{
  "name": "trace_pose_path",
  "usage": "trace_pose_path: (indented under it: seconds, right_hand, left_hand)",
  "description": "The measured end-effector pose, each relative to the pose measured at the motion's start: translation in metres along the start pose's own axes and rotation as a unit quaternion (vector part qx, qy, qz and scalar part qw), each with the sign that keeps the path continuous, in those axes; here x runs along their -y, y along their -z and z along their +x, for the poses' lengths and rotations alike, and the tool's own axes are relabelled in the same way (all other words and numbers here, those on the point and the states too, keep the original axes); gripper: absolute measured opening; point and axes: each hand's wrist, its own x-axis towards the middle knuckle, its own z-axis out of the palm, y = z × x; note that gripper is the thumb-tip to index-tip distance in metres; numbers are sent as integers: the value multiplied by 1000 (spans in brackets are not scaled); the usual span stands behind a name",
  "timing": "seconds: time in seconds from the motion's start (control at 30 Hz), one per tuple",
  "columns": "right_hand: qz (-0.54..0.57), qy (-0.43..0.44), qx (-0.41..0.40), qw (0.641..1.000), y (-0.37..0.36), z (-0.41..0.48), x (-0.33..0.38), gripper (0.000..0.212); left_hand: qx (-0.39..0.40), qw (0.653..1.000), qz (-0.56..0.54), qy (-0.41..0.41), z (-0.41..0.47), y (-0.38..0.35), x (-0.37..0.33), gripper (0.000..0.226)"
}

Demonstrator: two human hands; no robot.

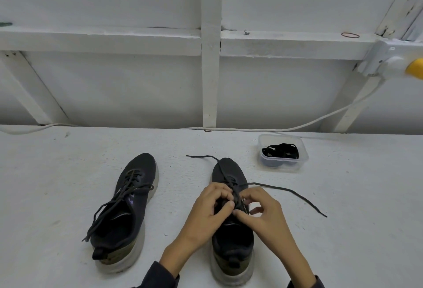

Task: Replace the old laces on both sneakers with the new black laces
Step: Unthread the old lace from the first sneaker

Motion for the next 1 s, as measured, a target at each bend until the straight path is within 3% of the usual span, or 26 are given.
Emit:
trace_pose_path:
  seconds: [0.17, 0.4, 0.5, 0.57, 0.63, 0.73, 0.83, 1.0]
  right_hand:
    - [29, 18, -41, 999, -4, -2, -2, 17]
    - [138, -60, -46, 988, -7, -1, -1, 16]
    - [231, -105, -48, 966, -2, 3, -1, 7]
    - [276, -127, -51, 951, 4, 5, 0, 25]
    - [341, -147, -52, 927, 10, 6, 3, 24]
    - [429, -162, -52, 887, 19, 7, 5, 9]
    - [468, -178, -42, 864, 21, 6, 6, 9]
    - [438, -183, -27, 880, 17, 8, 11, 11]
  left_hand:
    - [19, 999, 26, -12, 1, 10, -3, 11]
    - [56, 970, -185, 148, 0, 11, -7, 30]
    - [70, 963, -208, 158, 0, 15, -9, 36]
    - [63, 957, -232, 163, 0, 18, -10, 48]
    - [42, 943, -281, 170, 0, 23, -9, 55]
    - [10, 917, -359, 174, -1, 28, -5, 39]
    - [7, 902, -401, 160, -4, 26, -2, 21]
    - [23, 885, -442, 143, 1, 23, -9, 12]
